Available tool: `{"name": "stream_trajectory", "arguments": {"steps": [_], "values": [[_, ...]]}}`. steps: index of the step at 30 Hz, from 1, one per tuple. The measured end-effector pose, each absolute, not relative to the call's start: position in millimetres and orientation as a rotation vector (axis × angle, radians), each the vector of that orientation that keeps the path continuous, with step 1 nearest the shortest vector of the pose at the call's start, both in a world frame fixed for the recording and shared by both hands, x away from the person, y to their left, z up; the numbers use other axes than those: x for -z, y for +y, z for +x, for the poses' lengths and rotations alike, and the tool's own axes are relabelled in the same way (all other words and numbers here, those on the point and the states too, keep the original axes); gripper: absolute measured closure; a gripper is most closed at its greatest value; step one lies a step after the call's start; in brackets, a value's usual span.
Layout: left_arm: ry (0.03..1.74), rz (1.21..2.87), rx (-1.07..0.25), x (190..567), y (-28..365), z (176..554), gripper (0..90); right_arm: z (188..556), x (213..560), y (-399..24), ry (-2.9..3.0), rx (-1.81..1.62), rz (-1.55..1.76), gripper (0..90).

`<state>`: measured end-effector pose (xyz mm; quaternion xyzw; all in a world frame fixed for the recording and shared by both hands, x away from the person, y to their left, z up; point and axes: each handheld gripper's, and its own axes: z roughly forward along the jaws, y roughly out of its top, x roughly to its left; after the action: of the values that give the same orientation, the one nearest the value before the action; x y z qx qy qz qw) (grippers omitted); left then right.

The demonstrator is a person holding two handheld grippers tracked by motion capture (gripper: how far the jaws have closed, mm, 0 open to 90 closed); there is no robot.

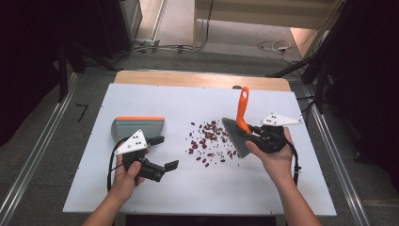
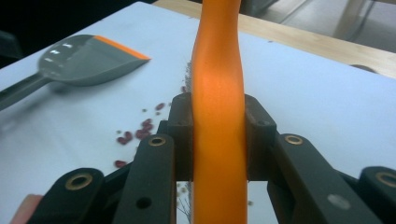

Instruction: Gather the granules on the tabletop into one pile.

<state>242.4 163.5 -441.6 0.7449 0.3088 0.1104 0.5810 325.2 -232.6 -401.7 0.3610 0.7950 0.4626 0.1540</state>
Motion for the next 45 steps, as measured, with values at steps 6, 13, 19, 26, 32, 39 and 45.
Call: {"name": "stream_trajectory", "arguments": {"steps": [6, 13, 19, 26, 32, 39, 45], "values": [[0.757, 1.757, -0.307, 445.2, 176.7, 237.7, 0.0, 346.4, 403.5, -247.7, 2.259, -1.173, 1.142, 68.6], [0.779, 1.752, -0.327, 450.8, 186.0, 235.5, 0.0, 372.3, 413.0, -245.4, 2.283, -0.868, 1.166, 68.5], [0.791, 1.759, -0.323, 455.6, 188.1, 235.1, 0.0, 394.4, 426.9, -226.8, 2.292, -0.652, 1.184, 68.5], [0.794, 1.764, -0.325, 457.2, 188.8, 234.6, 0.0, 415.4, 441.1, -189.5, 2.297, -0.449, 1.131, 68.5], [0.8, 1.767, -0.322, 457.9, 190.2, 233.9, 0.0, 416.5, 446.1, -163.1, 2.396, -0.45, 1.085, 69.0], [0.799, 1.773, -0.318, 458.1, 189.6, 234.8, 0.0, 398.5, 448.8, -157.3, 2.442, -0.488, 1.011, 68.9], [0.803, 1.774, -0.32, 458.4, 188.9, 234.6, 0.0, 380.8, 447.6, -151.6, 2.497, -0.481, 0.907, 68.9]]}}
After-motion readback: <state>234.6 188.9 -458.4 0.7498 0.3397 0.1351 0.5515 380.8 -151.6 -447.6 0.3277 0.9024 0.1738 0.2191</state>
